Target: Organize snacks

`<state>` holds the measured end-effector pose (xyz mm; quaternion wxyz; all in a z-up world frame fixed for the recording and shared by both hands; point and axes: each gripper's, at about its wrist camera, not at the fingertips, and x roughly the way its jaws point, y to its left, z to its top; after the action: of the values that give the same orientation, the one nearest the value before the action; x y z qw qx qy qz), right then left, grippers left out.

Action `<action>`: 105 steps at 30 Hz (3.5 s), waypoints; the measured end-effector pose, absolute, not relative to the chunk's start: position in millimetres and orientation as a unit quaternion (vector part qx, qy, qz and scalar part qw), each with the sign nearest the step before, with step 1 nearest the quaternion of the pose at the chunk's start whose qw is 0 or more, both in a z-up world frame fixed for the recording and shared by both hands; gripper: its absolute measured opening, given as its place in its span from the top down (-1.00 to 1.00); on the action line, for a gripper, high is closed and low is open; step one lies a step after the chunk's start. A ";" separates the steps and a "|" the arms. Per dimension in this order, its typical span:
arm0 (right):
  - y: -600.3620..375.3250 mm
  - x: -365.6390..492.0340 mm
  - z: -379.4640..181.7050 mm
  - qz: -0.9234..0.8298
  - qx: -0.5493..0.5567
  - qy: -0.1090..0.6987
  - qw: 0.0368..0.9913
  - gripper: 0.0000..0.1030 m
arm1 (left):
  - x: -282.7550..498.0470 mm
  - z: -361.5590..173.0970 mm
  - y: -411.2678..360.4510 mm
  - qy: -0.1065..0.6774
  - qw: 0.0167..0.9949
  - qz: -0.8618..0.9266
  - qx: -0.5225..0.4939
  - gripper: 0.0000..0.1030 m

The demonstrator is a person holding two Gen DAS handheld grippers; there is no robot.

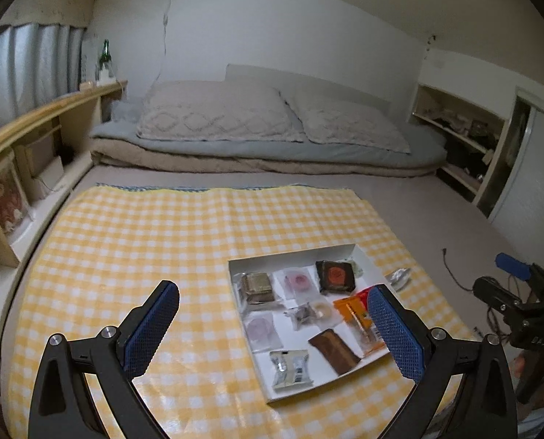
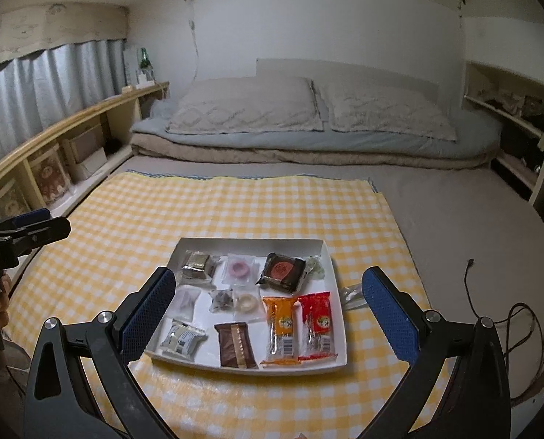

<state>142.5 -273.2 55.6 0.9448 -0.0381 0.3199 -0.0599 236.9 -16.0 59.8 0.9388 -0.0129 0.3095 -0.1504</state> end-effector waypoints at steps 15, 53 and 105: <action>-251.0 91.9 16.5 -0.072 -0.042 0.293 0.952 -1.00 | 158.7 15.8 -12.0 0.297 0.949 -0.103 0.025 -1.00; -226.0 82.9 -10.1 -0.094 -0.084 0.265 0.956 -1.00 | 135.5 -25.6 -7.1 0.263 0.961 -0.068 0.047 -1.00; -226.2 83.5 -12.1 -0.092 -0.085 0.267 0.955 -1.00 | 127.8 -27.7 -23.5 0.257 0.964 -0.051 0.055 -1.00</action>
<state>83.5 -226.2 -12.1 0.9554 -0.0855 0.2672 -0.0922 127.8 -23.5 -27.7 0.9635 0.0553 0.2568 -0.0513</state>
